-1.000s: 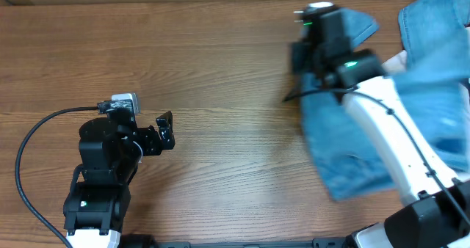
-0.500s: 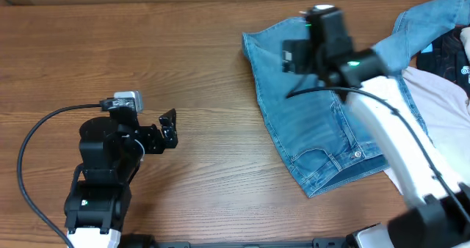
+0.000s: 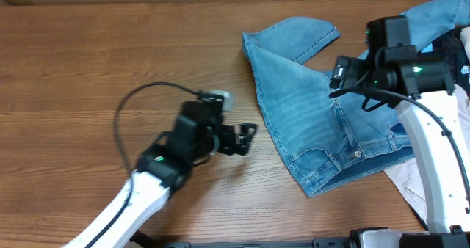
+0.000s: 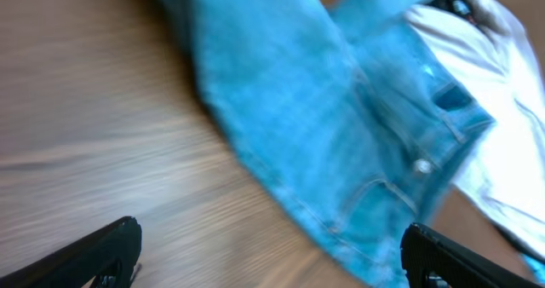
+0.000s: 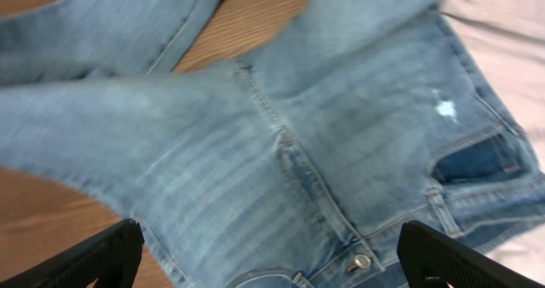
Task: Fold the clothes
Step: 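Move the left gripper to the jeans waistband and grasp it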
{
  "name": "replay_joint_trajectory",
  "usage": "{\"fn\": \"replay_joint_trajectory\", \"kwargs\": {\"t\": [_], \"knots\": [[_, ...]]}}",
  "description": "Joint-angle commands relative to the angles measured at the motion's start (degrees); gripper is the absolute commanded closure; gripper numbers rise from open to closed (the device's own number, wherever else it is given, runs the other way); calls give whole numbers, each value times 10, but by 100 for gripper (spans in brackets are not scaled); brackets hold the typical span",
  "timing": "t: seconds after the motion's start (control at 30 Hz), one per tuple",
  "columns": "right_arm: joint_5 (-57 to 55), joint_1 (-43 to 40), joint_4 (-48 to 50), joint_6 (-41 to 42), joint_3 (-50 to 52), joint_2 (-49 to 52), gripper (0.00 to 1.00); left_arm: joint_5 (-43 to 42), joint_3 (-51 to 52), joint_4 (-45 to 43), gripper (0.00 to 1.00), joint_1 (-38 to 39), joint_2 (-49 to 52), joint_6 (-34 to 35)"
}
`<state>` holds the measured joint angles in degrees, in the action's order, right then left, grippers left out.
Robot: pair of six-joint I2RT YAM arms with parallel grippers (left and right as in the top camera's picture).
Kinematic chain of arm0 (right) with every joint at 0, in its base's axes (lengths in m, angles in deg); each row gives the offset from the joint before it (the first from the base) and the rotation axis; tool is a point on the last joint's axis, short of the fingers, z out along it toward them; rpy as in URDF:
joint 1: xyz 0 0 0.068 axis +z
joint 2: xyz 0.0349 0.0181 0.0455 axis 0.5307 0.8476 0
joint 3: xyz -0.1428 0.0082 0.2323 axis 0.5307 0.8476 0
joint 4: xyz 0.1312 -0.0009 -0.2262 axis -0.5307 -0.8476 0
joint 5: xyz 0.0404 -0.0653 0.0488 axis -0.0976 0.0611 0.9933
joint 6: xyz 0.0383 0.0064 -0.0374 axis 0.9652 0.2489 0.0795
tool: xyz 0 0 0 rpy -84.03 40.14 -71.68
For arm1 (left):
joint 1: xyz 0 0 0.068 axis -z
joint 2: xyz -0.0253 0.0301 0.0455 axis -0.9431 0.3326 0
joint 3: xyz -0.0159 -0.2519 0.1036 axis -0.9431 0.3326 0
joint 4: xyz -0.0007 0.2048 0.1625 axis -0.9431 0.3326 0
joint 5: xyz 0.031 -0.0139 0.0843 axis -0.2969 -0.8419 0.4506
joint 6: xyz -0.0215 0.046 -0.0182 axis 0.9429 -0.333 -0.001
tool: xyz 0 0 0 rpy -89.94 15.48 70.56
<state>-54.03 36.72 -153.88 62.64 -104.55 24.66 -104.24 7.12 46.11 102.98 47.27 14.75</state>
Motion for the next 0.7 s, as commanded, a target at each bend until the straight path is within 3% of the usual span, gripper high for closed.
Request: {"fn": "replay_joint_trajectory", "kwargs": {"t": [0.0,0.17,0.43,0.67], "knots": [[25,-51,6,17,-7,-20,0,-28,-11,-45,0,63,80,141],[64,-75,-49,-30,-2,-9,0,-22,-12,-68,0,77,111,157],[131,-24,-13,-74,138,1,0,-6,-14,-47,0,-113,38,97],[134,114,84,-84,243,7,0,-4,-14,31,0,-277,3,16]]}}
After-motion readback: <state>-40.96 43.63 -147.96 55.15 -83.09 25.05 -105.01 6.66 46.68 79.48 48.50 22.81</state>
